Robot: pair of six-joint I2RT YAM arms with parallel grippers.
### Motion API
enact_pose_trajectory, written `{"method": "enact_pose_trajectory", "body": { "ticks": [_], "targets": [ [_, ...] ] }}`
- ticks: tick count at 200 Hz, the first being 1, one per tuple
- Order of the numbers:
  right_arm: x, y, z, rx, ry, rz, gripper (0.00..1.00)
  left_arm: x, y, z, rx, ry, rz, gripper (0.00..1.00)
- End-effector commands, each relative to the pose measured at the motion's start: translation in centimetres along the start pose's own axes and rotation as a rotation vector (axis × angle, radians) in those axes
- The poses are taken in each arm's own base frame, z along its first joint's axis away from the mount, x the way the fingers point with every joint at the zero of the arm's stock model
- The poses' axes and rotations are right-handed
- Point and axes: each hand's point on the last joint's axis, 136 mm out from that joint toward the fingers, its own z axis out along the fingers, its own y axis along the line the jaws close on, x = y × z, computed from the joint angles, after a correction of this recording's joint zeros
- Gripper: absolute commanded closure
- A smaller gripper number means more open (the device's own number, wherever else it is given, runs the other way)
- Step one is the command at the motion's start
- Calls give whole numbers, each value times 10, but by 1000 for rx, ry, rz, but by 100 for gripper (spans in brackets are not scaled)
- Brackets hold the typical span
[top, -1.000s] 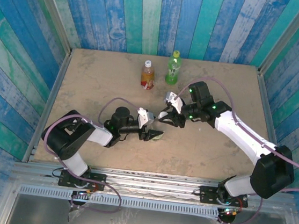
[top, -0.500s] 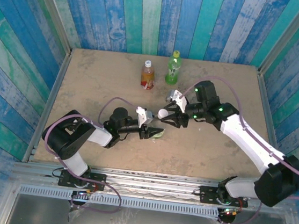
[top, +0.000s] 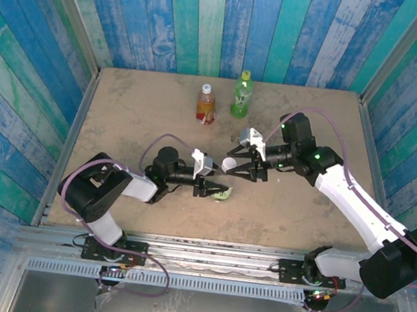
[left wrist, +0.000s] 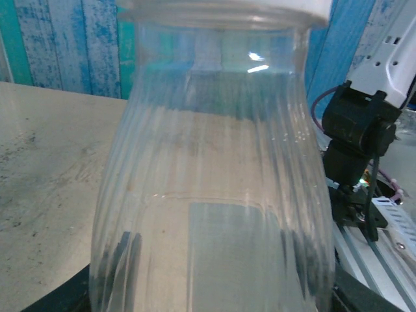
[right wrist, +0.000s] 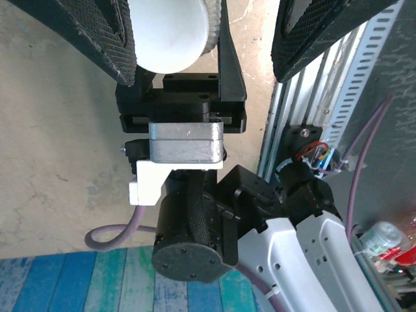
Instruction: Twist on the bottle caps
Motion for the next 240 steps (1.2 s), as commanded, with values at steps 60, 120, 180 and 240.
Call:
{"method": "enact_pose_trajectory", "body": {
  "ticks": [60, 120, 180, 240],
  "targets": [
    [5, -3, 5, -43, 20, 23, 43, -24, -14, -2, 75, -22, 51, 46],
    [9, -4, 9, -64, 33, 55, 61, -26, -12, -2, 58, -26, 51, 46],
    [31, -43, 9, 195, 133, 201, 66, -58, 47, -9, -296, -110, 96, 47],
    [59, -88, -8, 807, 173, 582, 81, -75, 94, 13, -665, -80, 184, 49]
  ]
}}
